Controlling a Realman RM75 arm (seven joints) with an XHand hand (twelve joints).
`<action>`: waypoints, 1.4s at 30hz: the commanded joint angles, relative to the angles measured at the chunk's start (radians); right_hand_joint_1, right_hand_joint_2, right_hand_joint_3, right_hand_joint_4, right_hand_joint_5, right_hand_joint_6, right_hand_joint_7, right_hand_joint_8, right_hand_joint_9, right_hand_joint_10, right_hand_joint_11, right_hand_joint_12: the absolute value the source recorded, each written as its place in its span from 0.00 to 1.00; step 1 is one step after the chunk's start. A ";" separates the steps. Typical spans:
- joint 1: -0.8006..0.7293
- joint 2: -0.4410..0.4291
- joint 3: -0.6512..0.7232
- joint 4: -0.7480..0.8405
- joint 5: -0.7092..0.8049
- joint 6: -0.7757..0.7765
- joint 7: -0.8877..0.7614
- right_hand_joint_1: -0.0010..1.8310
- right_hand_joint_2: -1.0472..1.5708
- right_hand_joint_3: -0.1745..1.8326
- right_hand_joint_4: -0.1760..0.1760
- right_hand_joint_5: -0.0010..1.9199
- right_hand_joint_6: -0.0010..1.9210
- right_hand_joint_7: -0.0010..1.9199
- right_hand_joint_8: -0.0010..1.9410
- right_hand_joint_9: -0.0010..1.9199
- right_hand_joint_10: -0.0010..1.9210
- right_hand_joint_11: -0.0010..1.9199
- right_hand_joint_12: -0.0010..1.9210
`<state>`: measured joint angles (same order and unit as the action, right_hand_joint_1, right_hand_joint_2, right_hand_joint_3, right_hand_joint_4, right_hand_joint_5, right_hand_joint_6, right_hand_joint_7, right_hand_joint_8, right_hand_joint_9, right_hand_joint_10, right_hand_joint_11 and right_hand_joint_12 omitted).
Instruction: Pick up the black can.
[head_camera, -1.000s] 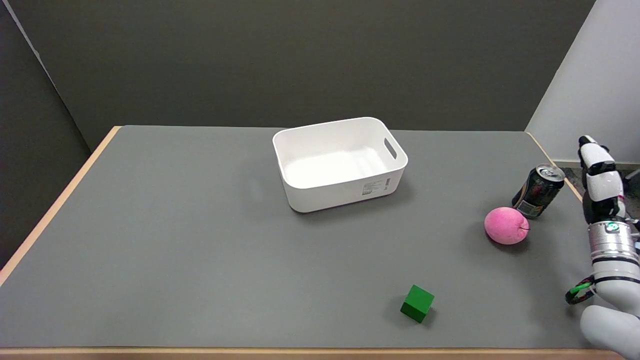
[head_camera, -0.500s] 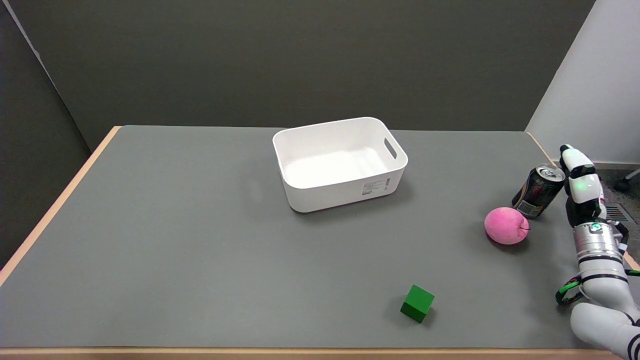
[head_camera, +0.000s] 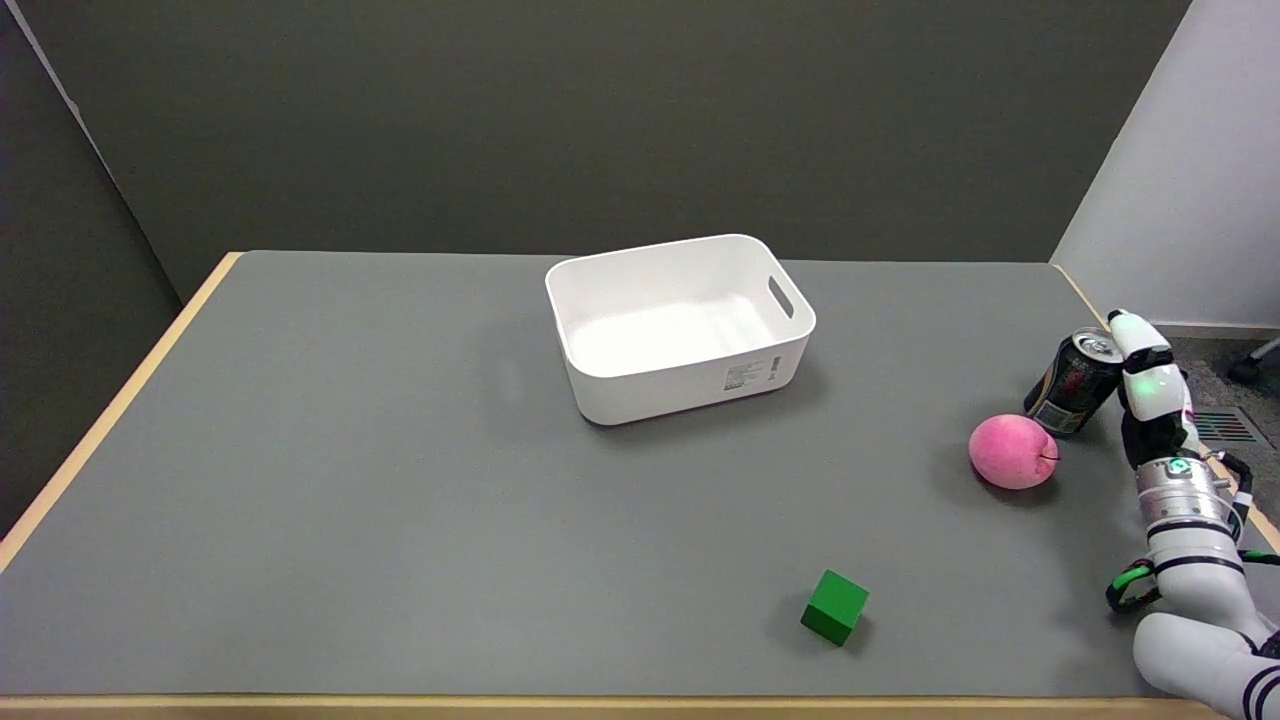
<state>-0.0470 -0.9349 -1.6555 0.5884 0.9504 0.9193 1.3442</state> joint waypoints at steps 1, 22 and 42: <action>0.029 -0.012 -0.038 -0.076 0.000 -0.011 0.002 0.12 0.61 0.55 0.38 0.03 0.18 0.04 0.07 0.02 0.09 0.00 0.01; 0.111 -0.011 -0.068 -0.124 0.000 -0.036 0.001 0.40 0.63 0.57 0.39 0.03 0.18 0.03 0.08 0.01 0.10 0.00 0.06; 0.140 -0.022 -0.068 -0.144 0.008 -0.031 0.001 0.55 0.72 0.55 0.58 0.14 0.46 0.18 0.18 0.10 0.30 0.00 0.49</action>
<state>0.0709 -0.9491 -1.7186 0.4626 0.9529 0.8854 1.3453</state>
